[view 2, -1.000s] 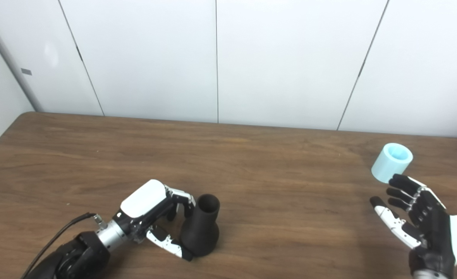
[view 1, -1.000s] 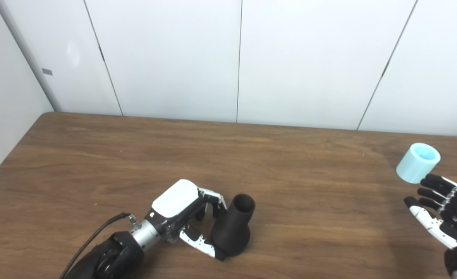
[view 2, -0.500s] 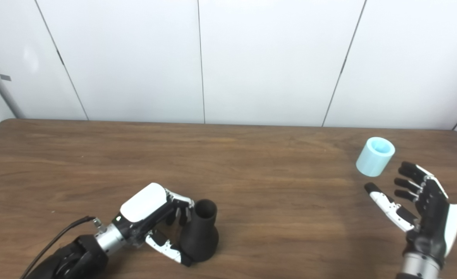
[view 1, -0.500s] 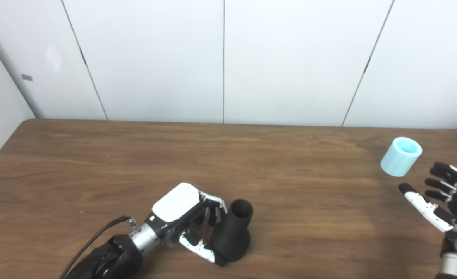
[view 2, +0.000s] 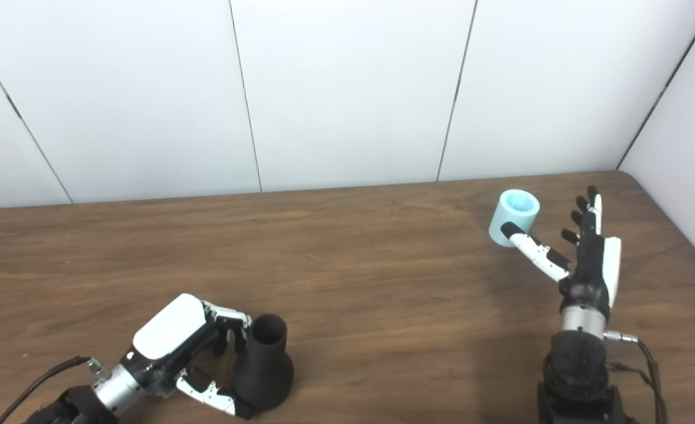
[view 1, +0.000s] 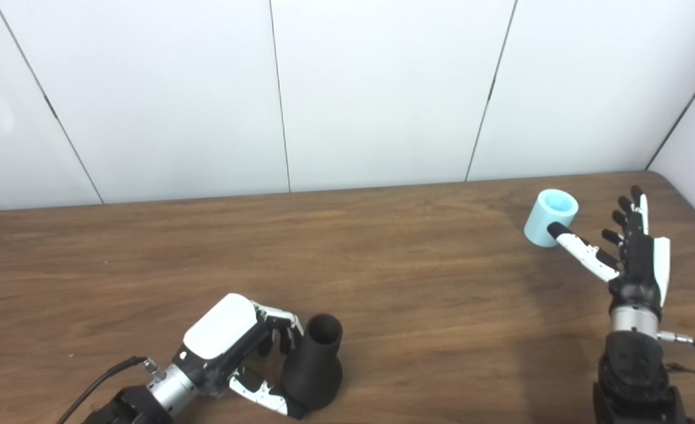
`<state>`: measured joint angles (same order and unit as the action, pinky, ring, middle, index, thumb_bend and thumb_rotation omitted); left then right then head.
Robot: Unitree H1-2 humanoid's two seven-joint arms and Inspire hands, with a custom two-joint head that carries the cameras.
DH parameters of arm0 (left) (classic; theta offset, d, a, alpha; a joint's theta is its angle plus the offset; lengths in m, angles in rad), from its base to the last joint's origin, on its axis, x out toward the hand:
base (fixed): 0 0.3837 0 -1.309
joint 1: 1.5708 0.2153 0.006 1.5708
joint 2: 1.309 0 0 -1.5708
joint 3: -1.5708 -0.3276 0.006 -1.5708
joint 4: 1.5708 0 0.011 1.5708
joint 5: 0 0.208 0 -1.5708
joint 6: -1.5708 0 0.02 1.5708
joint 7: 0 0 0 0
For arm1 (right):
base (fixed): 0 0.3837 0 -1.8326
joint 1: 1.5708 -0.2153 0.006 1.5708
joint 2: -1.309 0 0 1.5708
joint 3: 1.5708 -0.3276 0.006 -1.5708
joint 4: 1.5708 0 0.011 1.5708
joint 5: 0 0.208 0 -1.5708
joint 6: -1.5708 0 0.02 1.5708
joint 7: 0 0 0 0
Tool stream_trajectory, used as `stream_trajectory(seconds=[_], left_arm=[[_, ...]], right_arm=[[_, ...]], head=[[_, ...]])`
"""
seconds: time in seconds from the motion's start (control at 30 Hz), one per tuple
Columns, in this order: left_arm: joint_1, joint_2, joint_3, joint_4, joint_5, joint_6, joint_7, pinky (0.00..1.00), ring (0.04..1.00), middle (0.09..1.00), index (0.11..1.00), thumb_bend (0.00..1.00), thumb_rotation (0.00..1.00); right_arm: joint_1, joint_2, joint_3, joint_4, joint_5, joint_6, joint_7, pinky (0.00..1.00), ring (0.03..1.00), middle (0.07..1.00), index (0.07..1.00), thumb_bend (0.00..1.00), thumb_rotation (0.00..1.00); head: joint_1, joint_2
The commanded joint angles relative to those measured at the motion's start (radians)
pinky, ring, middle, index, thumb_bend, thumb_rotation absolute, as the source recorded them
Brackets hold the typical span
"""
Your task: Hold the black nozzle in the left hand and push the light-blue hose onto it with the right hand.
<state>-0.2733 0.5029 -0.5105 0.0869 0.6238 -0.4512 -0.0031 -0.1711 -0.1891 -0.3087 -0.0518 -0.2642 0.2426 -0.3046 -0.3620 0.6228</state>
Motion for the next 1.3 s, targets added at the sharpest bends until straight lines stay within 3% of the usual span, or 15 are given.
stream_trajectory(seconds=[0.0, 0.23, 0.5, 0.7, 1.27], left_arm=[[0.019, 0.028, -0.034, 0.017, 0.01, -0.018, -0.035, 0.54, 0.531, 0.508, 0.467, 0.52, 0.0], [0.017, 0.042, -0.043, 0.022, -0.001, -0.018, -0.021, 0.54, 0.529, 0.507, 0.468, 0.52, 0.0], [0.018, 0.046, -0.044, 0.018, -0.003, -0.018, -0.018, 0.54, 0.528, 0.508, 0.466, 0.52, 0.0], [0.021, 0.046, -0.042, 0.008, -0.008, -0.018, -0.026, 0.54, 0.528, 0.508, 0.467, 0.52, 0.0], [0.029, 0.044, -0.034, -0.009, 0.001, -0.017, -0.052, 0.55, 0.523, 0.505, 0.469, 0.52, 0.0]], right_arm=[[-0.048, -0.038, 0.0, 0.008, -0.026, 0.003, -0.019, 0.79, 0.887, 0.917, 0.969, 0.92, 0.38], [-0.113, -0.07, -0.003, 0.144, 0.008, -0.025, -0.019, 0.83, 0.916, 0.936, 0.976, 0.89, 0.31], [-0.175, -0.107, 0.024, 0.255, 0.004, -0.005, -0.022, 0.73, 0.851, 0.909, 0.95, 0.96, 0.35], [-0.214, -0.126, 0.053, 0.338, -0.01, -0.021, -0.039, 0.72, 0.829, 0.88, 0.909, 0.99, 0.34], [-0.274, -0.14, 0.13, 0.439, -0.012, -0.037, -0.027, 0.7, 0.806, 0.859, 0.9, 1.0, 0.34]], head=[[-0.012, -0.002], [-0.043, -0.009], [-0.047, -0.015], [-0.047, -0.016], [-0.044, -0.013]])
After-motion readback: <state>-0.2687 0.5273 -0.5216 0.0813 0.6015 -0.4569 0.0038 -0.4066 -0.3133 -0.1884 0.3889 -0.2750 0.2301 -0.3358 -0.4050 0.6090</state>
